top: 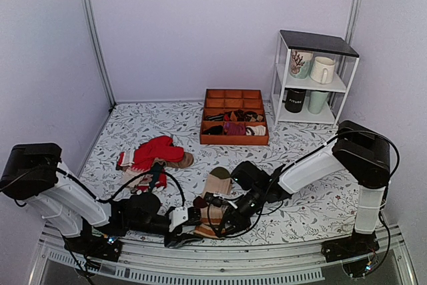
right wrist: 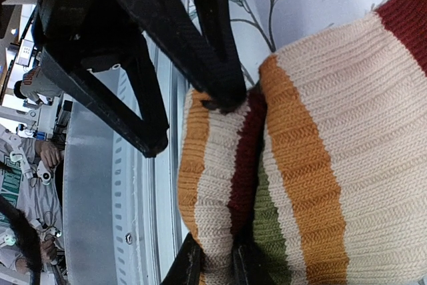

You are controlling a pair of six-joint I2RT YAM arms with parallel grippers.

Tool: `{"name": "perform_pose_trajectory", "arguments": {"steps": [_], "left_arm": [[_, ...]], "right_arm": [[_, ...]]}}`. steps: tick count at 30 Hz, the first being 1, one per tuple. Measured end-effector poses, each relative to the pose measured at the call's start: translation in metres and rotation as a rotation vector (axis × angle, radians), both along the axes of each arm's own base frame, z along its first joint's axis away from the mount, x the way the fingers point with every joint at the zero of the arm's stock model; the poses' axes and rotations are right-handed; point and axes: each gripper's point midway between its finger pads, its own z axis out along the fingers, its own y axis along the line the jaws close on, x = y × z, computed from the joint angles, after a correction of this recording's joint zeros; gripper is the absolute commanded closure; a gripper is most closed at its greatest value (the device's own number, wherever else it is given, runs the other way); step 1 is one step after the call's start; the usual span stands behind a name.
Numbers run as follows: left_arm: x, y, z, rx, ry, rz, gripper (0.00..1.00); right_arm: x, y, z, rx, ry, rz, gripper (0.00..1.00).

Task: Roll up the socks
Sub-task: Roll a pair of socks at the center of the board.

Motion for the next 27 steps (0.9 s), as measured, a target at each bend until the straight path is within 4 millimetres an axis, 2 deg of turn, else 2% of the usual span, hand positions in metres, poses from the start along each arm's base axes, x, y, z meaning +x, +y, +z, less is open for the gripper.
{"name": "perform_pose_trajectory", "arguments": {"steps": [3, 6, 13, 14, 17, 22, 27], "left_arm": [[0.002, -0.003, 0.0, -0.002, -0.02, -0.001, 0.51], [0.003, -0.007, -0.004, 0.005, -0.027, -0.005, 0.56], [0.003, -0.015, -0.014, 0.025, -0.01, -0.014, 0.9], [0.003, -0.016, -0.014, 0.023, -0.003, -0.016, 0.98], [0.001, -0.018, -0.013, 0.015, 0.018, -0.018, 1.0], [0.001, -0.018, -0.013, 0.02, 0.098, 0.022, 1.0], [0.001, -0.017, -0.014, 0.015, 0.24, 0.088, 1.0]], "right_arm": [[0.0, 0.0, 0.0, -0.002, 0.0, 0.001, 0.85], [0.0, -0.001, 0.0, -0.003, 0.0, 0.003, 0.85], [-0.002, -0.002, 0.0, -0.007, 0.013, 0.01, 0.85], [-0.003, -0.002, 0.0, -0.006, 0.016, 0.011, 0.85], [-0.004, -0.003, 0.0, -0.008, 0.022, 0.012, 0.82], [-0.002, -0.004, 0.004, -0.009, 0.006, -0.002, 0.64], [0.011, -0.021, 0.024, 0.034, -0.199, -0.105, 0.5]]}}
